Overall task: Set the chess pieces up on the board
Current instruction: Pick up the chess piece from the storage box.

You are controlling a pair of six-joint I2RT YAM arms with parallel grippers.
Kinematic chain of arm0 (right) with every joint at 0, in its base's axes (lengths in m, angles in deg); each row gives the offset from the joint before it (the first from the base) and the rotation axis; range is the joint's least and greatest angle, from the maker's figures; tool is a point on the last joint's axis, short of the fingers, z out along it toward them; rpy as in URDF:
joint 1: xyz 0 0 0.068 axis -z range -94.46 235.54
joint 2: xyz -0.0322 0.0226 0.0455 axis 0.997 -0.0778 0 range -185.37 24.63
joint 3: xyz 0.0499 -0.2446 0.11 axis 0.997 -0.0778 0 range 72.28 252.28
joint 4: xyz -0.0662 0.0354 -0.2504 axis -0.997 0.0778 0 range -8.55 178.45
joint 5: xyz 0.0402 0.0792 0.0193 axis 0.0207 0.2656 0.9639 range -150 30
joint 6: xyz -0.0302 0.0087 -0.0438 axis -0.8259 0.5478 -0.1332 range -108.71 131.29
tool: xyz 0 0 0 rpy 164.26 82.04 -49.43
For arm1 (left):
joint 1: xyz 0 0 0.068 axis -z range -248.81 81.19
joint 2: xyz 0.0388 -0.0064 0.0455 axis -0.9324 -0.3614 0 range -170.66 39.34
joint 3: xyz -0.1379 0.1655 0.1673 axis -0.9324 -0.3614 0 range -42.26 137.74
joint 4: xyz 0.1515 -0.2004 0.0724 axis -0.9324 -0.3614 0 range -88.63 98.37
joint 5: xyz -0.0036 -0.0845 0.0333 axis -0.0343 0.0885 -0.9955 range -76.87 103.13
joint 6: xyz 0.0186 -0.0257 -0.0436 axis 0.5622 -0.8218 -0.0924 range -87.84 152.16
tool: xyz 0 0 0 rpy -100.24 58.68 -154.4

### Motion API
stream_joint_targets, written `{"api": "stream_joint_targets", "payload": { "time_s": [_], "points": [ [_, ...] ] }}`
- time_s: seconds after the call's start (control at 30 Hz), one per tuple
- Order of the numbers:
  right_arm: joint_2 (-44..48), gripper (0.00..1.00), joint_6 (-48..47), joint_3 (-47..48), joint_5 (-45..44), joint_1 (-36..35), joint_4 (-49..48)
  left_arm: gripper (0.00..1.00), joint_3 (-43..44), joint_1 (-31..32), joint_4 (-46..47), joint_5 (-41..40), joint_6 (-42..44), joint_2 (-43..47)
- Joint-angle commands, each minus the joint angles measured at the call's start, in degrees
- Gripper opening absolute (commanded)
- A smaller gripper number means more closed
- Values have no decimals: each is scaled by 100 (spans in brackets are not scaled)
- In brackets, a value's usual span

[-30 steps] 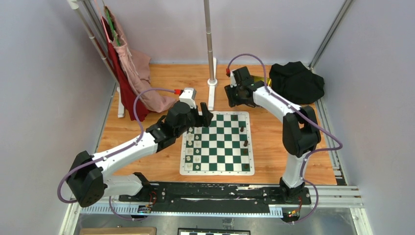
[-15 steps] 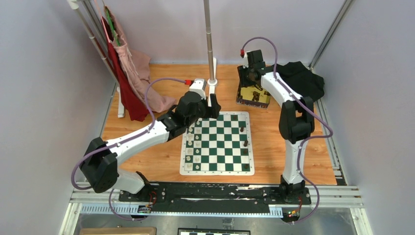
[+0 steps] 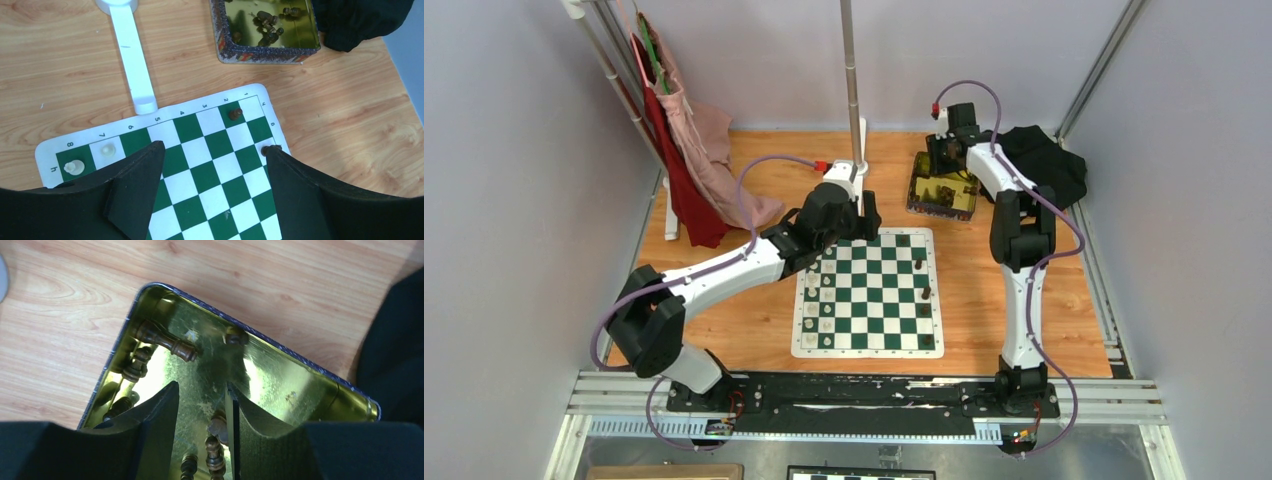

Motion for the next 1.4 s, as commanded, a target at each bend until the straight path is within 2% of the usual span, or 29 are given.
{"api": "stream_joint_targets", "payload": {
  "time_s": [0.0,0.47,1.37],
  "points": [
    [-111,43,-354,318,656,53,-27,80,222,34,55,55,90,-154],
    [-407,45,-922,568,1166,84,75,80,244,34,81,98,120,-165],
    [-1182,44,-1176,1315,1764,262,299,80,292,16,142,184,169,-335]
  ]
}}
